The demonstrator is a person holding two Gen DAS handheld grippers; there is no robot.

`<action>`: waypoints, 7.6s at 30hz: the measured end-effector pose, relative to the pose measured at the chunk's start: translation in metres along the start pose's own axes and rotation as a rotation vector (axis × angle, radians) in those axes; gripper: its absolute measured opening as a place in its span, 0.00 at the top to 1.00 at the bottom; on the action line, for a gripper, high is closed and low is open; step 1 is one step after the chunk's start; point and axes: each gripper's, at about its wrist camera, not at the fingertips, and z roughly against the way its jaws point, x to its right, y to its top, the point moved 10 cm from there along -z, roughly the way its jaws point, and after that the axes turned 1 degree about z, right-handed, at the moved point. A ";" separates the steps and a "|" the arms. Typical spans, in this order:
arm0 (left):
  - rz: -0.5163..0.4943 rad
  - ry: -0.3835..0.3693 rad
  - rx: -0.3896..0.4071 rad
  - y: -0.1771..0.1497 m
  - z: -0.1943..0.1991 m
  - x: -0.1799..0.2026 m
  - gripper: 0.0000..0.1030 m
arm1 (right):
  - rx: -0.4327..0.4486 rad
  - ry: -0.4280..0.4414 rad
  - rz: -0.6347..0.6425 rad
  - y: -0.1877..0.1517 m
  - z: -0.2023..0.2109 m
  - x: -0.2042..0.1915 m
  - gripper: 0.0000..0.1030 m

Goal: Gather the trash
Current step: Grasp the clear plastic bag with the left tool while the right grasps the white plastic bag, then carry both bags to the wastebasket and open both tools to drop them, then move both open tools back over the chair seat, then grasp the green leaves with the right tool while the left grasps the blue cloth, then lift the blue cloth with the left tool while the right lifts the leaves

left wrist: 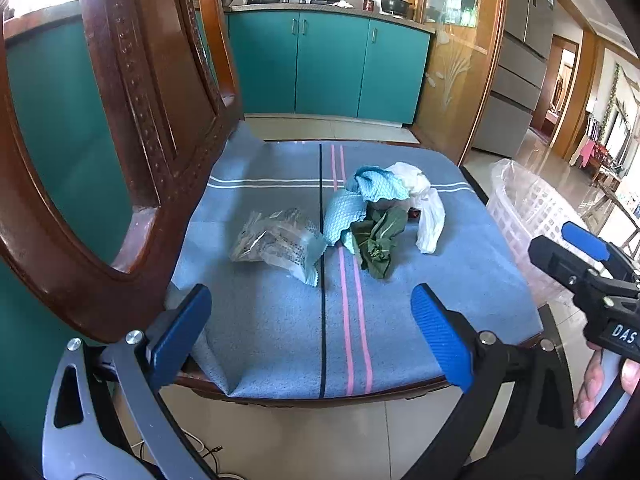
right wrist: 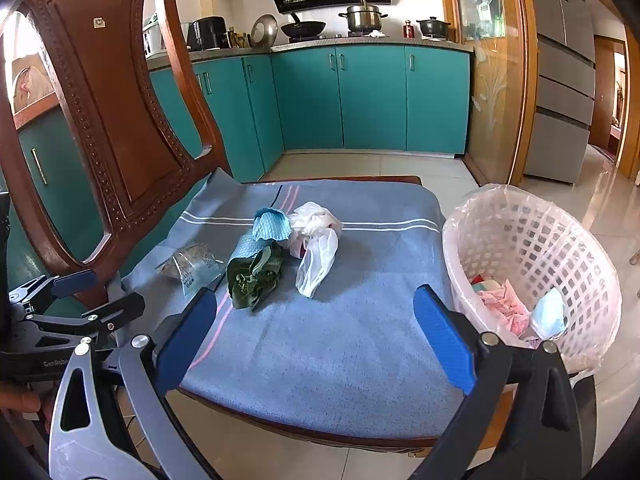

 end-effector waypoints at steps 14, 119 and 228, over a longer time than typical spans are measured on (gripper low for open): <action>0.023 0.036 -0.053 -0.007 -0.025 -0.006 0.04 | -0.009 0.015 0.002 -0.001 -0.003 -0.003 0.06; -0.255 -0.471 0.013 0.075 -0.034 0.292 0.57 | 0.616 -0.355 -0.733 0.034 0.140 0.245 0.08; 0.070 -0.117 0.184 0.045 0.032 -0.004 0.71 | -0.135 0.172 0.079 0.007 -0.034 -0.040 0.87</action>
